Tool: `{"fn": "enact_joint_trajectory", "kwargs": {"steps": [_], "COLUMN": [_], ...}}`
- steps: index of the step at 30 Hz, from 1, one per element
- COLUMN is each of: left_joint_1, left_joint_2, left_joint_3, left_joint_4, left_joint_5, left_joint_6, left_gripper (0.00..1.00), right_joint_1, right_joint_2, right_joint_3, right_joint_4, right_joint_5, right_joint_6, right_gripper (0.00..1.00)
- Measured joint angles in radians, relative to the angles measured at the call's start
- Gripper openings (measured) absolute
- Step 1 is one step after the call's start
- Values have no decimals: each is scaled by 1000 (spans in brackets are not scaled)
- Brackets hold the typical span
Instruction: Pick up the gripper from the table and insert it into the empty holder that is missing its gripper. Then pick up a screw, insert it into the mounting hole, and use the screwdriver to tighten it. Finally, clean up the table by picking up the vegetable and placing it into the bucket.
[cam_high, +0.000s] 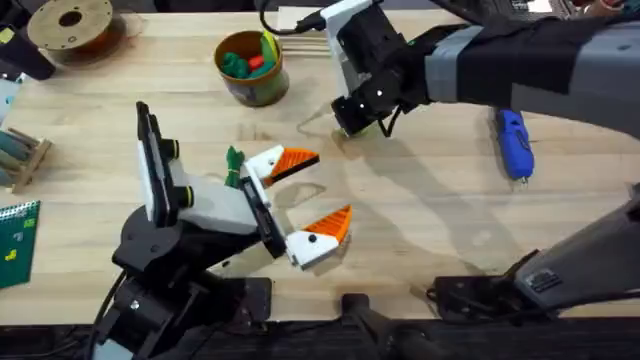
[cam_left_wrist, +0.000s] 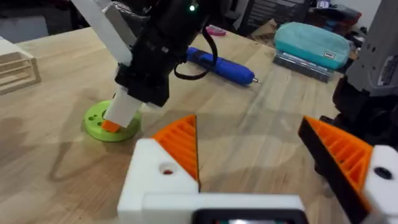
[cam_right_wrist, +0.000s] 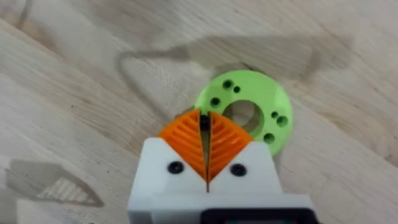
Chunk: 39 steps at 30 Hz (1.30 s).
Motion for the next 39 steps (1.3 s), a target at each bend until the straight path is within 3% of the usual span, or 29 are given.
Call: {"fn": "enact_joint_trajectory", "kwargs": {"steps": [11, 24, 27, 33, 39], "left_joint_1": [0, 0, 0, 0, 0], "left_joint_2": [0, 0, 0, 0, 0], "left_joint_3": [0, 0, 0, 0, 0], "left_joint_4": [0, 0, 0, 0, 0], "left_joint_5": [0, 0, 0, 0, 0], "left_joint_6": [0, 0, 0, 0, 0], "left_gripper": [987, 987, 987, 987, 987], "right_joint_1": [0, 0, 16, 87, 180], "right_joint_2": [-21, -215, -221, -221, -221], "right_joint_3": [0, 12, 138, 286, 352], "right_joint_4": [-18, -185, -380, -479, -520], "right_joint_5": [0, 0, 0, -42, -137], "right_joint_6": [0, 0, -7, -35, -38], "right_gripper": [7, 7, 7, 7, 7]}}
